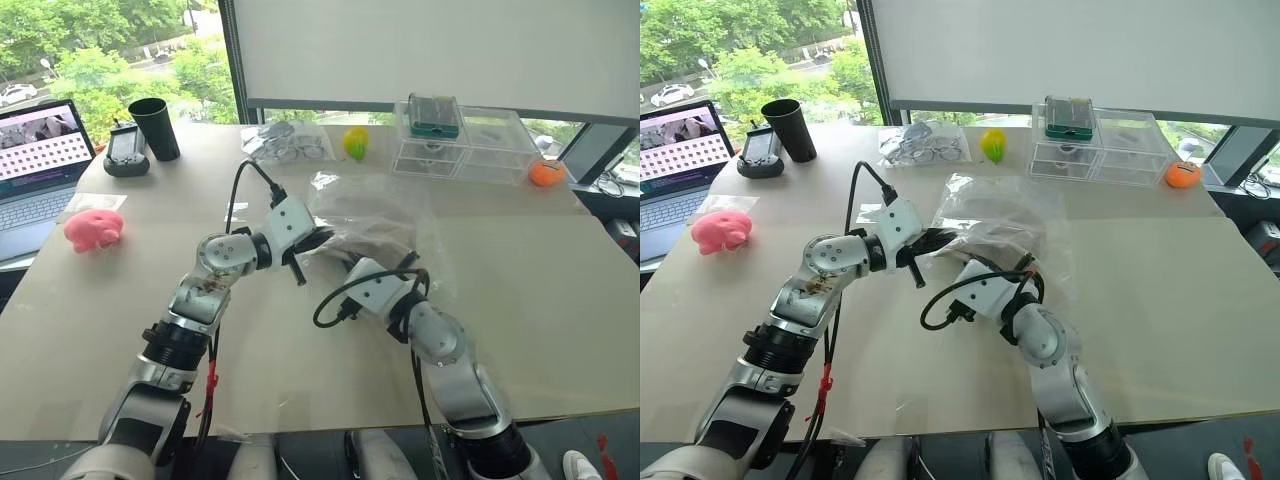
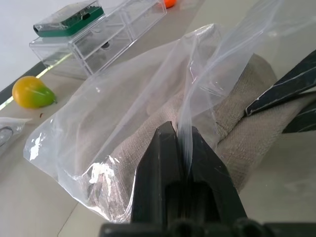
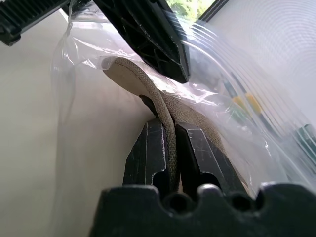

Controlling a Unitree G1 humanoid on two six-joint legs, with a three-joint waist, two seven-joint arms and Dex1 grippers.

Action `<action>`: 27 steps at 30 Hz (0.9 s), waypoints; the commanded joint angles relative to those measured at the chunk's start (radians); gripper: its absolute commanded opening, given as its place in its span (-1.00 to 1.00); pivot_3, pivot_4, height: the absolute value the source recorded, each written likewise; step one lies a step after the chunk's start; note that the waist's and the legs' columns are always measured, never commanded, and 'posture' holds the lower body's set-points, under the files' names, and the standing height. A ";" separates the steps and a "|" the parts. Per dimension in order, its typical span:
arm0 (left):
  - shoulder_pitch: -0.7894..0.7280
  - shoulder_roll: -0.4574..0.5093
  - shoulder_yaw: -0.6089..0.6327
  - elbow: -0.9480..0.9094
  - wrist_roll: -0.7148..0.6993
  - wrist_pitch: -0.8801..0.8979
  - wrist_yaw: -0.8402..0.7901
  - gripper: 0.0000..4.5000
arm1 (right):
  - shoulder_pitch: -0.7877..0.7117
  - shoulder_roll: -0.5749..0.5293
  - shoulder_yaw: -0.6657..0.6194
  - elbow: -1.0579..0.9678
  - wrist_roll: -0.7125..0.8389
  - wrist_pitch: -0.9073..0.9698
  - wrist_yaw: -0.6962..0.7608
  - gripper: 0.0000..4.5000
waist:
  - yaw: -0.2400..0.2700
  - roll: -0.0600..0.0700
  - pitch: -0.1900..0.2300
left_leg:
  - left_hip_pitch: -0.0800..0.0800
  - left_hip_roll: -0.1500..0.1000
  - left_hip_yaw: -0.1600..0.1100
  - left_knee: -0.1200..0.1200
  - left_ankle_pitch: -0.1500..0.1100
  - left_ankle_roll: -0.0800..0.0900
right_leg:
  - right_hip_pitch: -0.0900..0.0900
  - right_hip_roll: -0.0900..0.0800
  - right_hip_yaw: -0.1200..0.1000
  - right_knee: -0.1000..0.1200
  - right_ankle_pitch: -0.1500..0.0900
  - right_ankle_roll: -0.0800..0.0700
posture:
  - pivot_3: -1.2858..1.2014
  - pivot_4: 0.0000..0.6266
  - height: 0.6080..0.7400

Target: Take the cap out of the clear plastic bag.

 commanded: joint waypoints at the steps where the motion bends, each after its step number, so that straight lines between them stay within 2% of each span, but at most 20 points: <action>1: -0.025 0.003 0.010 -0.009 0.005 -0.017 0.001 -1.00 | 0.006 -0.005 0.008 -0.031 0.002 -0.007 0.004 -1.00 | 0.000 0.000 0.000 | 0.000 0.000 0.000 0.000 0.000 0.000 | 0.000 0.000 0.000 0.000 0.000 0.000 | 0.03 -0.52 1.00; 9: -0.023 0.010 0.011 -0.004 0.007 -0.020 -0.005 -1.00 | 0.011 -0.011 0.000 -0.088 0.016 0.014 0.024 -1.00 | 0.000 0.000 0.000 | 0.000 0.000 0.000 0.000 0.000 0.000 | 0.000 0.000 0.000 0.000 0.000 0.000 | 0.03 -0.52 1.00; 12: -0.024 0.013 0.012 0.001 0.005 -0.022 -0.006 -1.00 | 0.008 -0.012 -0.008 -0.146 0.056 0.032 0.069 -1.00 | 0.000 0.000 0.000 | 0.000 0.000 0.000 0.000 0.000 0.000 | 0.000 0.000 0.000 0.000 0.000 0.000 | 0.03 -0.52 1.00; 15: -0.025 0.015 0.012 0.003 0.004 -0.024 -0.008 -1.00 | 0.009 -0.001 -0.038 -0.221 0.134 0.134 0.144 -1.00 | 0.000 0.000 0.000 | 0.000 0.000 0.000 0.000 0.000 0.000 | 0.000 0.000 0.000 0.000 -0.001 0.001 | 0.03 -0.52 1.00; 19: -0.027 0.018 0.013 0.007 0.003 -0.028 -0.012 -1.00 | 0.002 -0.033 -0.132 -0.325 0.263 0.258 0.247 -1.00 | 0.001 0.000 0.000 | 0.000 0.000 0.000 0.000 0.000 0.000 | 0.000 0.000 0.000 0.000 0.000 0.001 | 0.03 -0.52 1.00; 27: -0.031 0.022 0.014 0.007 0.003 -0.031 -0.016 -1.00 | -0.031 -0.072 -0.284 -0.358 0.404 0.396 0.249 -1.00 | 0.002 0.000 0.000 | 0.000 0.000 0.000 0.000 0.000 0.000 | 0.000 0.000 0.000 0.000 -0.001 0.001 | 0.03 -0.52 1.00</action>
